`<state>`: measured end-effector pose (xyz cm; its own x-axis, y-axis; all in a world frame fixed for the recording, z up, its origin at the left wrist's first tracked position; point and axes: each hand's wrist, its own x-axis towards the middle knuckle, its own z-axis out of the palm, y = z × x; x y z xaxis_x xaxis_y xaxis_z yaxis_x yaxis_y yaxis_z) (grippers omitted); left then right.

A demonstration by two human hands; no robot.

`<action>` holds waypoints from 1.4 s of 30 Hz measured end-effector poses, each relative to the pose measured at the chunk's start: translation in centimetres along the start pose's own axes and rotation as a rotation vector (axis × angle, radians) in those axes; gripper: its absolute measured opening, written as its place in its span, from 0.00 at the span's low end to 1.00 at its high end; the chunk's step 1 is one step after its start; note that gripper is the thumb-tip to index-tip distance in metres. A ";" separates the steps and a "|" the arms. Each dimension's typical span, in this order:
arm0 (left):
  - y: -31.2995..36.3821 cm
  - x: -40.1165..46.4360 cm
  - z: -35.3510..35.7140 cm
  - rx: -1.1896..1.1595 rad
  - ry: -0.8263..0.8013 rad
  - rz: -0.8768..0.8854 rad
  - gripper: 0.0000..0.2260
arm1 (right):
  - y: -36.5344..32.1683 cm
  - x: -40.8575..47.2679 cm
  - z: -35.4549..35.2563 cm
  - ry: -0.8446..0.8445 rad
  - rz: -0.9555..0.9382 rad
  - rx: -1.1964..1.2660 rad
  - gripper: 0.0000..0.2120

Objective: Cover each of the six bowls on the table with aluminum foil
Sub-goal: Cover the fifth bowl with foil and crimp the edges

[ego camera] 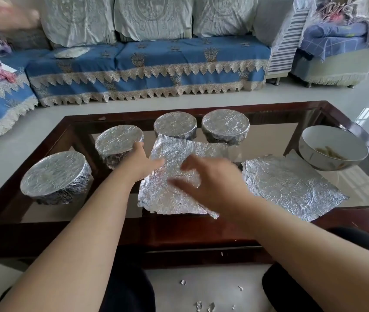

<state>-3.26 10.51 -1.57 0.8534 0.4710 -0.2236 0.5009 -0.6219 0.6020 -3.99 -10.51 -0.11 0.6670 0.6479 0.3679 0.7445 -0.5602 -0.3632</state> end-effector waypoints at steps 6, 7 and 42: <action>2.5 -2.7 1.7 0.442 0.224 0.541 0.26 | 7.8 3.0 -2.5 -0.039 0.677 0.153 0.29; 2.7 -3.0 2.7 0.513 0.131 0.572 0.27 | 8.4 3.1 -2.4 -0.104 0.766 0.251 0.32; 2.6 -3.5 7.8 0.689 -0.128 0.549 0.29 | 8.0 0.8 -0.1 0.065 0.128 -0.029 0.24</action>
<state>-3.82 2.40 -5.21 0.9877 -0.0521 -0.1477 -0.0430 -0.9970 0.0639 2.50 -14.48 -2.65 0.7565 0.5357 0.3751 0.6529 -0.6517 -0.3860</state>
